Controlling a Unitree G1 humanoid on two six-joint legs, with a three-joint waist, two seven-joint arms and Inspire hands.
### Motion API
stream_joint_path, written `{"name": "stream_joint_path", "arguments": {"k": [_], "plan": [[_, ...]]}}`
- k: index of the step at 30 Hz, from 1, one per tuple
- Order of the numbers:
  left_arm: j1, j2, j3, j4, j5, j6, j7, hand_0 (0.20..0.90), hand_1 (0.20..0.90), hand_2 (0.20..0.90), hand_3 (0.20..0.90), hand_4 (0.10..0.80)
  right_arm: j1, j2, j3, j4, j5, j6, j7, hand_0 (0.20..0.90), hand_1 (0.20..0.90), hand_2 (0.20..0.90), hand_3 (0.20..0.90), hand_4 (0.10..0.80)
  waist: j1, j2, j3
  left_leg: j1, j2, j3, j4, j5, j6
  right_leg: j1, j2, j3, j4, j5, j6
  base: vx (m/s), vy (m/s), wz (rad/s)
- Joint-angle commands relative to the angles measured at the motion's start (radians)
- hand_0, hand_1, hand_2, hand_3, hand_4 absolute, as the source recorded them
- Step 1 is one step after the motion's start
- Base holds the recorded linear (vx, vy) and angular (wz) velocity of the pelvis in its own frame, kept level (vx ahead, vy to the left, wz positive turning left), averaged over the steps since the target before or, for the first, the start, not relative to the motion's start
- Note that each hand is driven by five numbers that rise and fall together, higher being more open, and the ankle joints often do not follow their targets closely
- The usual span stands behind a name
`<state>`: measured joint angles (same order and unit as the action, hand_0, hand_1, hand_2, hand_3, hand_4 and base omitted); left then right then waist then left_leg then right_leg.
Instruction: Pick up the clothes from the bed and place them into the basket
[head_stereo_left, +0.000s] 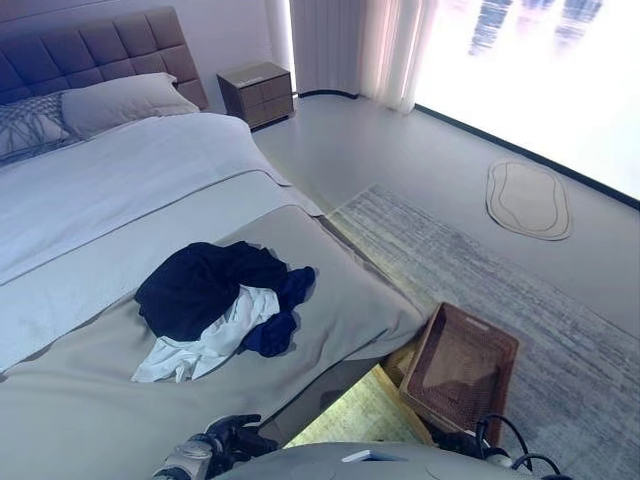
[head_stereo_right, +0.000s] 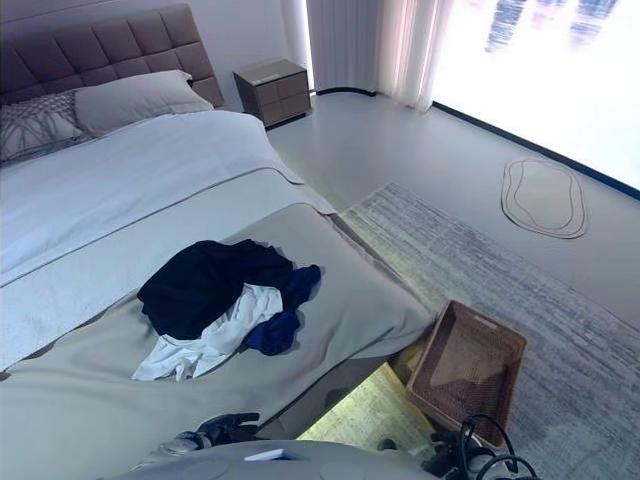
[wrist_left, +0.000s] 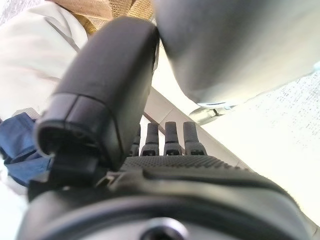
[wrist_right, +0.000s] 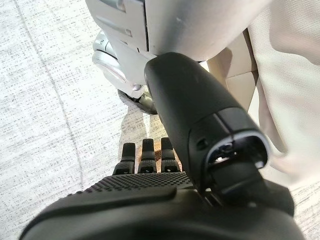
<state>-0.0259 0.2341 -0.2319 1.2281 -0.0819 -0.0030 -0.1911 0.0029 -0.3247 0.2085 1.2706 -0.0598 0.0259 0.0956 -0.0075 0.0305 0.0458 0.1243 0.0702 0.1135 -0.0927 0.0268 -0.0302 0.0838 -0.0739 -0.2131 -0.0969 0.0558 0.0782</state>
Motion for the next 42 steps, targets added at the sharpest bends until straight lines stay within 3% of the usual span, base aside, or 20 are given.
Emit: {"name": "stream_joint_path", "arguments": {"k": [1,12,16,21,25,29,38,42], "plan": [[-0.053,0.017,-0.024,0.017,-0.009,-0.008,-0.008,0.900,0.900,0.900,0.900,0.800,-0.094,0.061,0.002,0.014,-0.001,-0.014,0.027,0.900,0.900,0.900,0.900,0.800,0.009,-0.039,0.037,0.011,-0.079,0.012,0.035,-0.102,0.052,0.027,0.034,0.028,0.085,-0.113,-0.037,0.038,0.005,0.09],[-0.030,0.015,-0.008,0.015,-0.023,-0.002,-0.001,0.900,0.900,0.900,0.900,0.800,-0.091,0.053,-0.070,0.012,0.131,-0.035,-0.097,0.900,0.900,0.900,0.900,0.800,0.024,-0.037,0.032,0.027,-0.082,-0.003,0.036,-0.106,0.050,0.054,0.030,0.006,0.086,-0.122,-0.037,0.043,0.016,0.05],[-0.014,0.015,-0.020,0.003,-0.044,-0.013,0.020,0.900,0.900,0.900,0.900,0.800,-0.131,0.030,-0.068,-0.123,0.114,-0.099,-0.143,0.900,0.900,0.900,0.900,0.800,0.048,-0.051,0.041,0.016,-0.083,-0.012,0.058,-0.115,0.050,0.057,0.023,-0.008,0.089,-0.122,-0.037,0.045,0.041,0.05],[-0.002,0.026,-0.039,-0.006,-0.038,-0.027,0.031,0.900,0.900,0.900,0.900,0.800,-0.203,-0.025,0.014,-0.323,0.069,-0.101,-0.200,0.900,0.900,0.900,0.900,0.800,0.094,-0.072,0.061,-0.016,-0.095,-0.046,0.064,-0.111,0.057,0.045,0.013,-0.030,0.079,-0.113,-0.038,-0.011,0.063,0.20],[-0.001,0.039,-0.070,-0.017,-0.051,-0.028,0.036,0.900,0.900,0.900,0.900,0.800,-0.347,-0.107,0.066,-0.436,-0.003,-0.075,-0.263,0.900,0.900,0.900,0.900,0.800,0.148,-0.080,0.089,-0.046,-0.104,-0.085,0.046,-0.093,0.060,0.021,0.002,-0.060,0.087,-0.104,-0.031,-0.018,0.100,0.44],[-0.022,0.063,-0.092,-0.034,-0.086,-0.034,0.039,0.900,0.900,0.900,0.900,0.800,-0.544,-0.148,0.147,-0.529,-0.076,0.005,-0.317,0.900,0.900,0.900,0.900,0.800,0.201,-0.089,0.140,-0.111,-0.114,-0.123,0.080,-0.087,0.066,-0.028,-0.023,-0.100,0.136,-0.105,-0.026,-0.034,0.113,0.45],[-0.096,0.140,-0.119,-0.086,-0.173,-0.060,0.052,0.900,0.900,0.900,0.900,0.800,-0.896,-0.177,0.244,-0.452,-0.164,0.031,-0.500,0.900,0.900,0.900,0.900,0.800,0.344,-0.123,0.307,-0.336,-0.129,-0.203,0.232,-0.076,0.080,-0.127,-0.067,-0.187,0.248,-0.092,-0.023,-0.070,0.021,0.58],[-0.117,0.173,-0.108,-0.083,-0.191,-0.073,0.057,0.900,0.900,0.900,0.900,0.800,-1.017,-0.185,0.257,-0.377,-0.139,0.044,-0.534,0.900,0.900,0.900,0.900,0.800,0.414,-0.134,0.347,-0.394,-0.135,-0.253,0.236,-0.081,0.074,-0.160,-0.087,-0.215,0.304,-0.087,-0.008,0.027,-0.012,0.41]]}}
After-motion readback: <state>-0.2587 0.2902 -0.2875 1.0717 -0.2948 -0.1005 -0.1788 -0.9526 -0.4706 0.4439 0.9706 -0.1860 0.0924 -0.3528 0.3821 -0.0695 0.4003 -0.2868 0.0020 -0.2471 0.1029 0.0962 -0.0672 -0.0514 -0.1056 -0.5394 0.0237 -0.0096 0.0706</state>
